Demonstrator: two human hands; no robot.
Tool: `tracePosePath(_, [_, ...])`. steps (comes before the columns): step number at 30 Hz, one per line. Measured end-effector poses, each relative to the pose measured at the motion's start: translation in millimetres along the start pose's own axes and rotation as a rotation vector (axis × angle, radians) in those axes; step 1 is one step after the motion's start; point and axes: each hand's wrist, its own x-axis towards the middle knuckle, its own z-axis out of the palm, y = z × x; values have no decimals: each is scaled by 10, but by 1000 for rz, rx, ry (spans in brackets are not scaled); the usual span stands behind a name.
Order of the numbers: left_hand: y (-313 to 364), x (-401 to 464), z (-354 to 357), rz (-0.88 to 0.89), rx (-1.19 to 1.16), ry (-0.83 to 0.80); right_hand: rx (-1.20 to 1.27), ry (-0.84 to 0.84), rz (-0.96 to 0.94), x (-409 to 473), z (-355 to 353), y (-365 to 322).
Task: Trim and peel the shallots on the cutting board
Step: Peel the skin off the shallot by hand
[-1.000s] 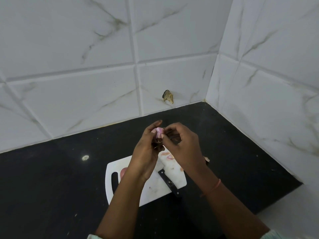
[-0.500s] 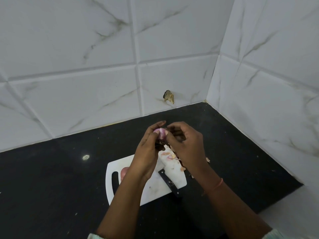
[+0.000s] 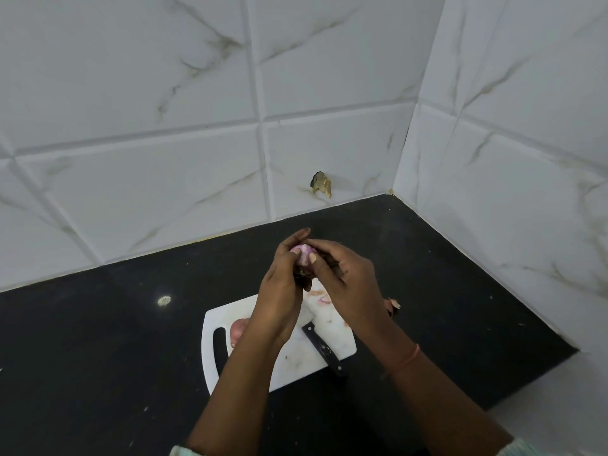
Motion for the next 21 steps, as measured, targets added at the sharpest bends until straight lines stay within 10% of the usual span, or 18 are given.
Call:
tracePosePath(12, [68,37,-56,-336,-618,97,675,382,647,79,-97,48])
tracePosePath(21, [5,65,-50,-413,-625,116,234,99,459,46,-90,97])
